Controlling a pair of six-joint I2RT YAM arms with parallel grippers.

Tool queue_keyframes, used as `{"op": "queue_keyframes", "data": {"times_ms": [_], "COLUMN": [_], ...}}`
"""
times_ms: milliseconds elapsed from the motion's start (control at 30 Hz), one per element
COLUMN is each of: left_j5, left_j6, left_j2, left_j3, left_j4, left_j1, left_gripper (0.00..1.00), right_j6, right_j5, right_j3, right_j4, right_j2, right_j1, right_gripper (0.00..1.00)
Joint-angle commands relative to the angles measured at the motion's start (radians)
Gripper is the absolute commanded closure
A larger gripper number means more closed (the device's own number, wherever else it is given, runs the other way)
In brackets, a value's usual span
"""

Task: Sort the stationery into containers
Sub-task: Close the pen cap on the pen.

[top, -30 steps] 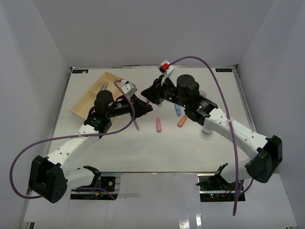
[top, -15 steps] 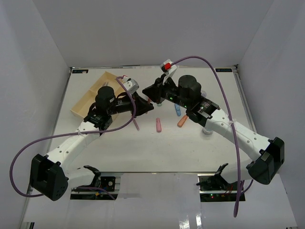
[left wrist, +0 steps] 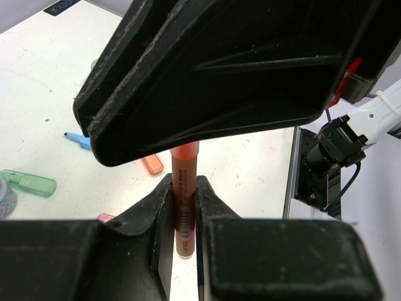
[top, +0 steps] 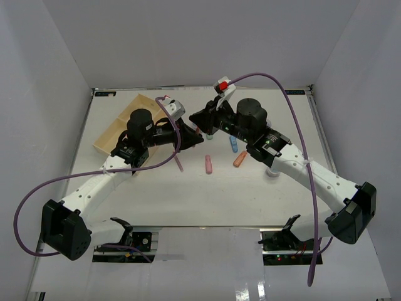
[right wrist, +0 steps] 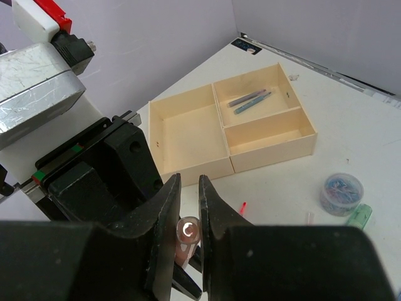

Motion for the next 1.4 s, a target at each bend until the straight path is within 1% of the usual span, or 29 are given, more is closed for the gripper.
{"op": "queue_keyframes", "data": {"times_ms": [0, 400, 867, 1367], "left_j5": [-0.053, -0.111, -0.161, -0.170], "left_j6": [-0.004, 0.000, -0.006, 0.015], "left_j2": [-0.049, -0.054, -0.049, -0.031], "left_j3": [0.139, 0.171, 0.202, 0.248], "left_j4": [0.221, 0.276, 0.338, 0.335], "left_j1": [0.005, 0.005, 0.005, 0.005], "left_gripper": [1.00, 1.00, 1.00, 1.00], "right_j6": [-0.053, -0.054, -0.059, -0.079], "right_j5": [-0.062, -0.105, -0.112, -0.151], "right_j3": [-0.059, -0.082, -0.108, -0.133], "right_j4": [-0.343, -0.385, -0.416, -0.477], "right_j2": [0.064, 0.082, 0.097, 0.134], "right_j1": [0.022, 0.020, 0.022, 0.022], "right_gripper": [0.92, 0.92, 0.92, 0.92]}}
